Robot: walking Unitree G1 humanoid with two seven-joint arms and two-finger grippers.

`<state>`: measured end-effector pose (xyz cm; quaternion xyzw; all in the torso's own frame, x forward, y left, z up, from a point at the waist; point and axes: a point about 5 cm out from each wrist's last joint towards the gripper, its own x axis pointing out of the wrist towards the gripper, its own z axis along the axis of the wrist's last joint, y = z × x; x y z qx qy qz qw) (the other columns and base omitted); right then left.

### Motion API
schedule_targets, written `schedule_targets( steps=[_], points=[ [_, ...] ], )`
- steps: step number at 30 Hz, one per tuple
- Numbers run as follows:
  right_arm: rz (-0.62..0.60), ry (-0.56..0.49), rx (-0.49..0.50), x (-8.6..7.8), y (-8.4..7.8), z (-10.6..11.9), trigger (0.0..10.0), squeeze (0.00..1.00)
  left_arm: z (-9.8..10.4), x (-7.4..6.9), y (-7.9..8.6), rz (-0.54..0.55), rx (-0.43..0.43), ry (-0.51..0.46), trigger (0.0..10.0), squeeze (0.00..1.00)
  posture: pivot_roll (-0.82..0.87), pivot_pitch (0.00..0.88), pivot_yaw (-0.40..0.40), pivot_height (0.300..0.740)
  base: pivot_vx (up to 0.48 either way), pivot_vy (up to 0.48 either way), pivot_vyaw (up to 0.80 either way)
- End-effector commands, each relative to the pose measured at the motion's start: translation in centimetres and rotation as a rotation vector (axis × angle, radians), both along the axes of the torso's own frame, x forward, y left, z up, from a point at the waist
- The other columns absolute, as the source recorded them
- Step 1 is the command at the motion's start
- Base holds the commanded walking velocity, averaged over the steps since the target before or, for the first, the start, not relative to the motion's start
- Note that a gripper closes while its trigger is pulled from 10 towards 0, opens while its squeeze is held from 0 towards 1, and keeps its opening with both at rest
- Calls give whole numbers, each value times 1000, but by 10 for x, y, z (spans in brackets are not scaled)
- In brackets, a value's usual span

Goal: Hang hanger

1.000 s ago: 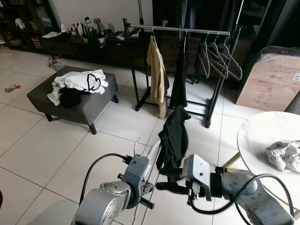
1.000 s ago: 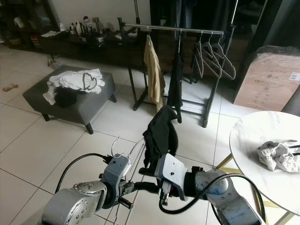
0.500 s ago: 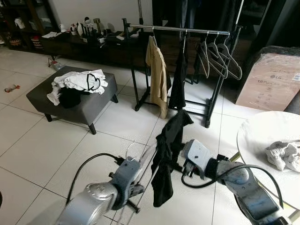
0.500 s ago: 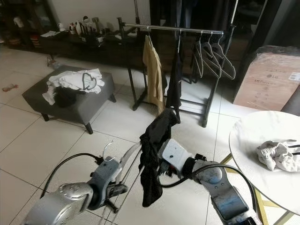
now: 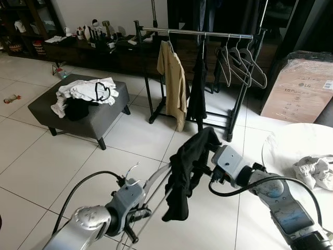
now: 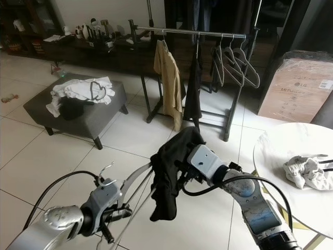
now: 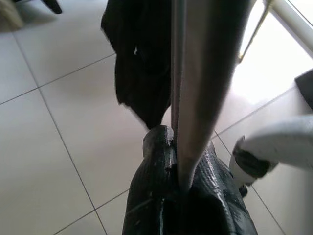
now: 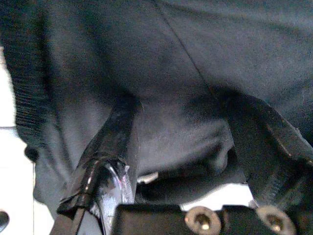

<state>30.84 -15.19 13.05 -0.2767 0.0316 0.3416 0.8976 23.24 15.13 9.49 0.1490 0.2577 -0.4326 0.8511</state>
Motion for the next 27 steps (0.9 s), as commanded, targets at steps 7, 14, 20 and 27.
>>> schedule_targets(
  steps=[7,14,20,27],
  points=[
    [-48,5,-29,0,-11,-7,10000,0,-3,-13,26,-134,56,2,10000,0,-47,55,38,740,0,0,0],
    [-48,5,-29,0,-11,-7,10000,0,-3,-13,26,-134,56,2,10000,0,-47,55,38,740,0,0,0],
    [-48,5,-29,0,-11,-7,10000,0,-3,-13,26,-134,56,2,10000,0,-47,55,38,740,0,0,0],
    [-48,5,-29,0,-11,-7,10000,0,-3,-13,26,-134,56,2,10000,0,-47,55,38,740,0,0,0]
  ],
)
